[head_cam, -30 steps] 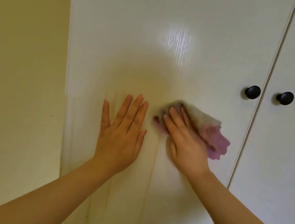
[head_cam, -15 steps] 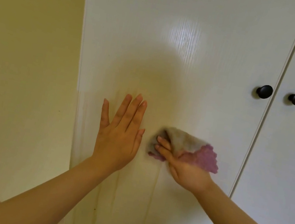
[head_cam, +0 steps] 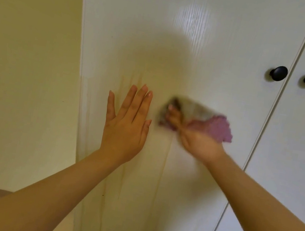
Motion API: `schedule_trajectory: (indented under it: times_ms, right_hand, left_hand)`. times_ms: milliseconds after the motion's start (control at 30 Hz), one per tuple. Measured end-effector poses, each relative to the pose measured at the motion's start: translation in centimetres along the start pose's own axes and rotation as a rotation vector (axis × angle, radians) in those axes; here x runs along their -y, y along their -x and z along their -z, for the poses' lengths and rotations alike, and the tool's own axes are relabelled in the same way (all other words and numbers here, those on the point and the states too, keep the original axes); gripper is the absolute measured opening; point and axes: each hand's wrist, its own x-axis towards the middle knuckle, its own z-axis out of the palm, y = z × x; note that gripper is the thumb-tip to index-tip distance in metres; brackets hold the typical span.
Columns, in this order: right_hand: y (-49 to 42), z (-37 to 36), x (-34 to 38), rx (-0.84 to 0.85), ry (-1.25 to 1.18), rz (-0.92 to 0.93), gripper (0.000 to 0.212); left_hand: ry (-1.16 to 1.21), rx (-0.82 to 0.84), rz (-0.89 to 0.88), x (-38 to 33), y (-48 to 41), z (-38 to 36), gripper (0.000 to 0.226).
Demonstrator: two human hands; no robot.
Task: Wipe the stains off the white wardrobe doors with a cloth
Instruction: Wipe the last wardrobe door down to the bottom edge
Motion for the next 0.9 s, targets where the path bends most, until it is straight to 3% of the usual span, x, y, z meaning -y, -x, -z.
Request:
schedule_trajectory:
  times_ms: [67, 133, 200, 233, 267, 300, 333, 367, 400, 467, 533, 600, 633, 667, 700, 767, 800, 900]
  right_hand:
    - [-3.2, 0.8, -1.5, -0.198, -0.029, -0.248, 0.043]
    - [-4.0, 0.3, -1.3, -0.367, 0.052, -0.308, 0.043]
    - [-1.7, -3.1, -0.7, -0.317, 0.206, -0.122, 0.039]
    - [0.1, -4.9, -0.9, -0.14, 0.234, 0.073, 0.039]
    - [1.3, -6.0, -1.4, -0.068, 0.312, 0.33, 0.038]
    - [1.9, -6.2, -2.6, -0.258, 0.167, 0.52, 0.039]
    - [2.8, -6.9, -3.4, -0.197, -0.303, 0.51, 0.044]
    - [2.8, -6.9, -4.6, -0.063, -0.515, 0.405, 0.045]
    - [1.6, -5.0, -5.1, -0.165, -0.3, 0.234, 0.045]
    - [-2.6, -1.0, -5.4, -0.208, 0.119, 0.015, 0.045]
    - [-4.1, 0.1, -3.7, -0.369, 0.139, -0.165, 0.041]
    - [-3.0, -1.4, -1.9, -0.343, 0.291, -0.13, 0.041]
    - [-1.9, -2.9, -1.4, -0.223, 0.34, -0.053, 0.039]
    - [-1.1, -2.6, -0.5, 0.012, 0.285, -0.002, 0.036]
    - [-1.0, -1.3, -0.2, 0.13, 0.197, 0.033, 0.035]
    - [-2.0, 1.2, -1.1, 0.14, 0.07, 0.045, 0.046]
    - [-3.1, 2.7, -1.8, 0.155, 0.134, -0.045, 0.045]
    - [-5.2, 3.7, -4.0, -0.092, 0.189, -0.319, 0.05]
  left_hand:
    - [0.017, -0.007, 0.014, -0.1, -0.2, -0.1, 0.05]
    - [0.025, -0.008, 0.021, -0.4, -0.3, -0.2, 0.05]
    - [0.023, -0.01, 0.011, -0.3, 0.0, -0.2, 0.051]
    - [0.016, -0.011, 0.002, -0.1, 0.1, -0.1, 0.052]
    - [0.01, -0.007, -0.007, 0.2, 0.3, 0.0, 0.053]
    - [0.002, -0.007, -0.012, 0.7, 0.3, 0.1, 0.054]
    - [-0.004, -0.01, -0.005, 1.0, 0.3, 0.2, 0.053]
    - [-0.012, -0.019, 0.005, 1.5, 0.2, 0.3, 0.053]
    - [-0.014, -0.022, 0.01, 1.7, 0.1, 0.4, 0.053]
    - [-0.01, -0.028, 0.026, 1.8, 0.0, 0.3, 0.052]
    - [-0.005, -0.024, 0.031, 1.5, 0.2, 0.1, 0.053]
    - [-0.007, -0.014, 0.023, 1.2, 0.6, 0.0, 0.052]
    - [-0.009, -0.013, 0.014, 1.3, 0.8, 0.0, 0.052]
    - [-0.014, -0.011, 0.0, 1.4, 1.0, 0.1, 0.053]
    - [-0.021, -0.012, -0.014, 1.6, 1.0, 0.3, 0.053]
    - [-0.033, -0.025, -0.027, 2.0, 0.7, 0.5, 0.055]
    - [-0.032, -0.03, -0.029, 2.0, 0.6, 0.6, 0.055]
    - [-0.026, -0.038, 0.0, 2.1, 0.5, 0.4, 0.054]
